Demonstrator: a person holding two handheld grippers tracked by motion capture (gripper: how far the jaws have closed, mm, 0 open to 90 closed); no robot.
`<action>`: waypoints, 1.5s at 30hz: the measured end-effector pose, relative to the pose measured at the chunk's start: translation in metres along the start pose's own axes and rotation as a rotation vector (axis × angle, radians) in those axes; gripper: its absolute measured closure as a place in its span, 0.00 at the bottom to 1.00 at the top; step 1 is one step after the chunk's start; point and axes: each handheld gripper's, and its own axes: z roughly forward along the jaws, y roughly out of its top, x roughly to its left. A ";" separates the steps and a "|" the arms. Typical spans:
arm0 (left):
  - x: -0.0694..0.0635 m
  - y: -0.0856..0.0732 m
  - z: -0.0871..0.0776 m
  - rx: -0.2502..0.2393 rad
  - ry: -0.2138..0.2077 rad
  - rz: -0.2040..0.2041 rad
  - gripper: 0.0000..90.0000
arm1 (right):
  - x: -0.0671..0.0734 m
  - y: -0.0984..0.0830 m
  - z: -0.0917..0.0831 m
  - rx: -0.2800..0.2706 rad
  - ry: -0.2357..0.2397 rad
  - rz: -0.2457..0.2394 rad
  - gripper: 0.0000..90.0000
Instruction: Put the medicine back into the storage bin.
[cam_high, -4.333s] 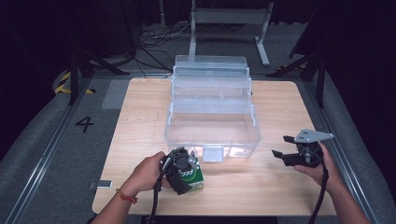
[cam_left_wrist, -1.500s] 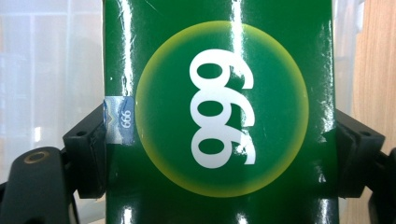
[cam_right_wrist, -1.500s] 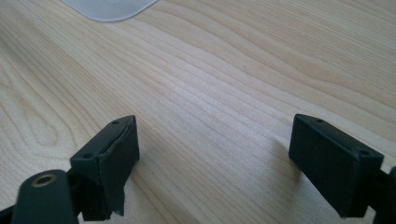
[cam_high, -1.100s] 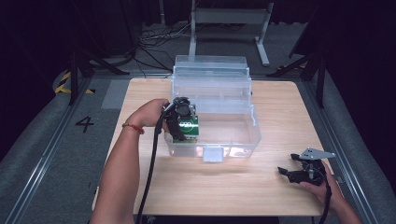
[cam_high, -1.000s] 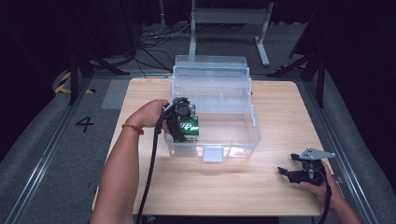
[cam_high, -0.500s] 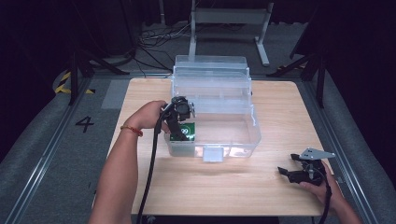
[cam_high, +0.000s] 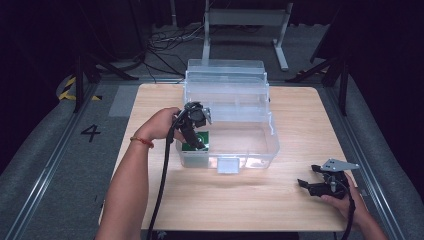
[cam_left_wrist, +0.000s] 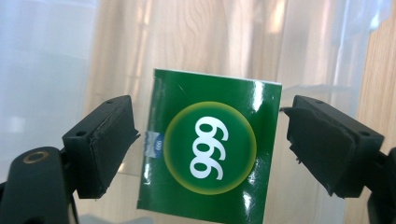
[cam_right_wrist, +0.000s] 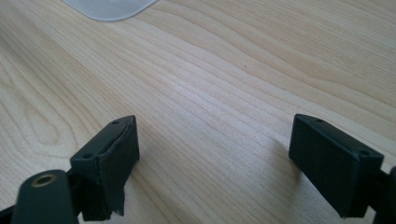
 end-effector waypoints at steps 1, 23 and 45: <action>0.000 0.000 0.000 0.000 0.000 0.000 0.19 | 0.000 0.000 0.000 0.000 0.000 0.000 0.18; -0.059 -0.048 -0.017 -0.247 0.155 -0.158 0.18 | -0.002 0.002 -0.001 0.023 0.014 -0.013 0.20; -0.082 -0.065 0.011 -0.301 0.133 -0.183 0.52 | -0.015 0.085 -0.025 -0.163 -0.006 -0.039 0.42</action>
